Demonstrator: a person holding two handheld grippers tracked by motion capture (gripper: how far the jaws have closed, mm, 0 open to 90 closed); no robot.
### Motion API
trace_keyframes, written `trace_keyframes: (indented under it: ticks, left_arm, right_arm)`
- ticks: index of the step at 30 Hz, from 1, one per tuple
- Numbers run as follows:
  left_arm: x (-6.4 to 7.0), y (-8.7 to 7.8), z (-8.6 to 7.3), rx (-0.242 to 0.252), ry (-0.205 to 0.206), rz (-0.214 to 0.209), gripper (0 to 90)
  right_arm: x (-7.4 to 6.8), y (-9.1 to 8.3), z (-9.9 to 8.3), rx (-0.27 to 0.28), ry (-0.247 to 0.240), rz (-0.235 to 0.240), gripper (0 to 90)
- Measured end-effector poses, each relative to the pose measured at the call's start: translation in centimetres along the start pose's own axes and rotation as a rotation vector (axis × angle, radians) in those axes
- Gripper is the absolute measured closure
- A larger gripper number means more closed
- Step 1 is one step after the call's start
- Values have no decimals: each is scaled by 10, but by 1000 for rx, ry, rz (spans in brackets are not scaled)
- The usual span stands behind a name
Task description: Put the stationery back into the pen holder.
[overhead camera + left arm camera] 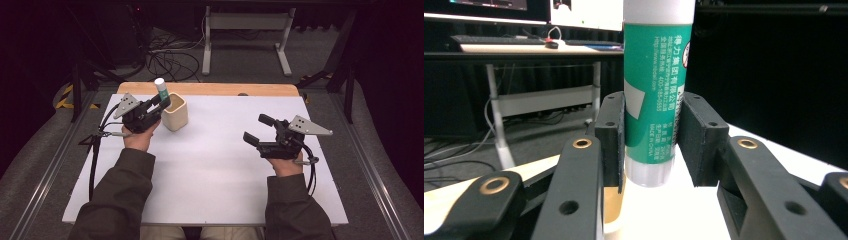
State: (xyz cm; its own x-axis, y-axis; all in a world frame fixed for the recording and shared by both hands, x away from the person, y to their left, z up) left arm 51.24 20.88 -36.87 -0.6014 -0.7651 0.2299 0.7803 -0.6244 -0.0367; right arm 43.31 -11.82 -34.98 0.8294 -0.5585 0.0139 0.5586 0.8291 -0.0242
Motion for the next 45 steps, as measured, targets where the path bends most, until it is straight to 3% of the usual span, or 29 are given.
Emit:
trace_keyframes:
  ticks: [7,11,18,21,29,39,45]
  left_arm:
    - [-13,9,-4,17,-41,29,658]
    - [-21,15,-11,-2,-51,54,657]
    - [-33,28,-27,-37,-16,111,657]
    - [-36,32,-30,-35,-29,115,657]
    - [-46,35,-38,-59,-17,151,657]
    - [-53,40,-47,-86,-38,169,655]
    - [-53,42,-49,-93,-30,172,654]
  right_arm:
    - [0,-1,1,8,2,4,89]
    - [1,-1,1,9,6,4,89]
    - [1,-1,1,7,7,7,89]
    - [1,-2,1,9,7,6,90]
    - [2,-2,1,7,8,5,89]
    - [0,0,0,1,4,12,89]
    - [0,0,0,0,6,13,90]
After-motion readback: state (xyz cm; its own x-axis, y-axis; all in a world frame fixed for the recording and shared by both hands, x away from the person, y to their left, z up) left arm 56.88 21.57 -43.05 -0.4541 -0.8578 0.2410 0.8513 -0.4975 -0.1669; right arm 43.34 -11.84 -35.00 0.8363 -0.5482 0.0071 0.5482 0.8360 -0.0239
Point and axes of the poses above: each handheld gripper's, and its own axes: y roughly forward along the jaws, z roughly out of its top, x roughly to its right, the point moved 7 cm from there along y, roughly forward along the jaws, and after that the axes turned 9 degrees about -y, right-handed, at the moved point
